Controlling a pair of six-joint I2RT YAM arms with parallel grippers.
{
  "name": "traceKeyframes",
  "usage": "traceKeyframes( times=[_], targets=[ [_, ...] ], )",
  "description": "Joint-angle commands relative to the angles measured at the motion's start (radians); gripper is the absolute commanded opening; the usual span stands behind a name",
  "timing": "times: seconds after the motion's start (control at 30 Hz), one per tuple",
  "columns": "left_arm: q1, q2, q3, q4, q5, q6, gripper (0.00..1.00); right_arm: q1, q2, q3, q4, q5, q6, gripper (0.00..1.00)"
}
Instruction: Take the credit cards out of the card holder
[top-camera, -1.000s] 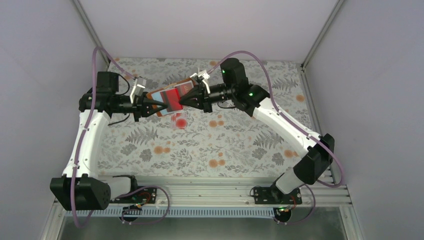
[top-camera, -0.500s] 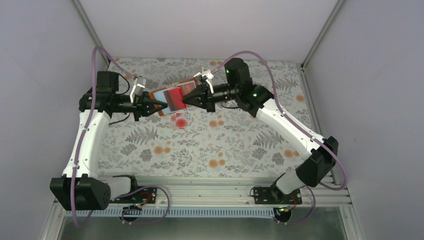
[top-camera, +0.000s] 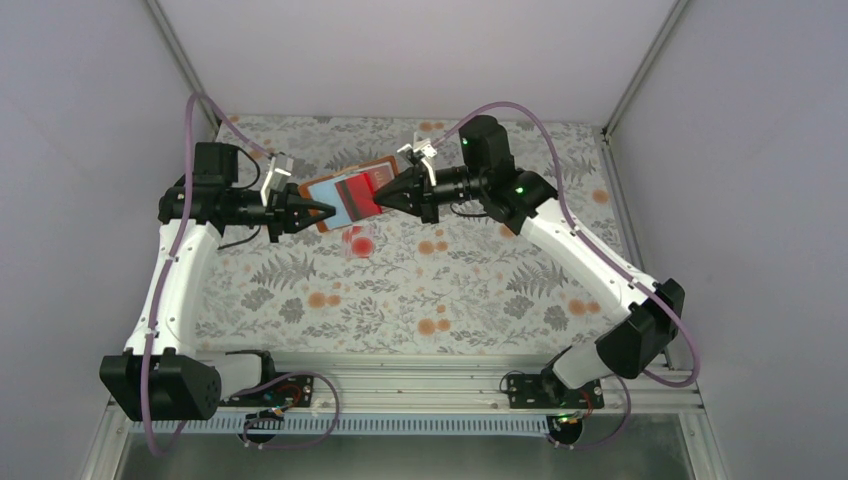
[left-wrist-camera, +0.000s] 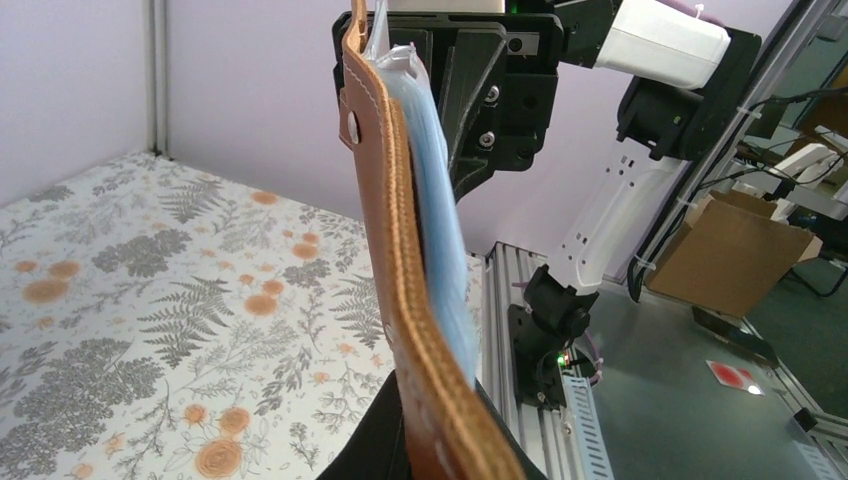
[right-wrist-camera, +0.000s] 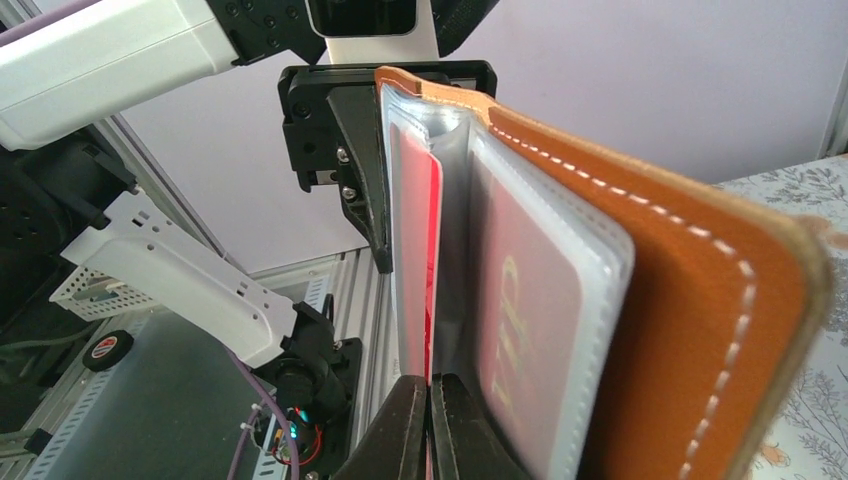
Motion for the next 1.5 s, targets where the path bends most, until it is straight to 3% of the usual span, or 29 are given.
traceKeyframes(
  times=[0.0, 0.17, 0.27, 0.37, 0.5, 0.67, 1.03, 1.47],
  targets=[
    [0.0, -0.011, 0.006, -0.003, 0.044, 0.04, 0.02, -0.011, -0.011, 0.0, 0.041, -0.022, 0.019, 0.04],
    [0.0, -0.01, 0.01, -0.017, 0.059, 0.06, 0.31, 0.016, 0.019, 0.011, 0.086, -0.026, 0.046, 0.04],
    [0.0, -0.006, 0.011, -0.008, 0.06, 0.048, 0.34, 0.028, 0.027, 0.016, 0.091, -0.026, 0.047, 0.04],
    [0.0, -0.003, 0.005, 0.003, 0.063, 0.036, 0.26, 0.044, 0.037, 0.021, 0.083, -0.022, 0.042, 0.04],
    [0.0, -0.002, -0.004, 0.036, 0.055, -0.004, 0.26, 0.062, 0.052, 0.033, 0.068, -0.026, 0.025, 0.04],
    [0.0, -0.005, -0.005, 0.036, 0.047, -0.004, 0.03, 0.07, 0.062, 0.054, 0.052, -0.027, 0.013, 0.04],
    [0.0, -0.003, -0.003, 0.022, 0.055, 0.01, 0.02, 0.015, -0.01, -0.001, 0.033, 0.002, -0.013, 0.04],
    [0.0, 0.001, -0.002, 0.027, 0.062, 0.001, 0.02, 0.017, 0.017, 0.026, 0.039, -0.039, 0.006, 0.04]
  ],
)
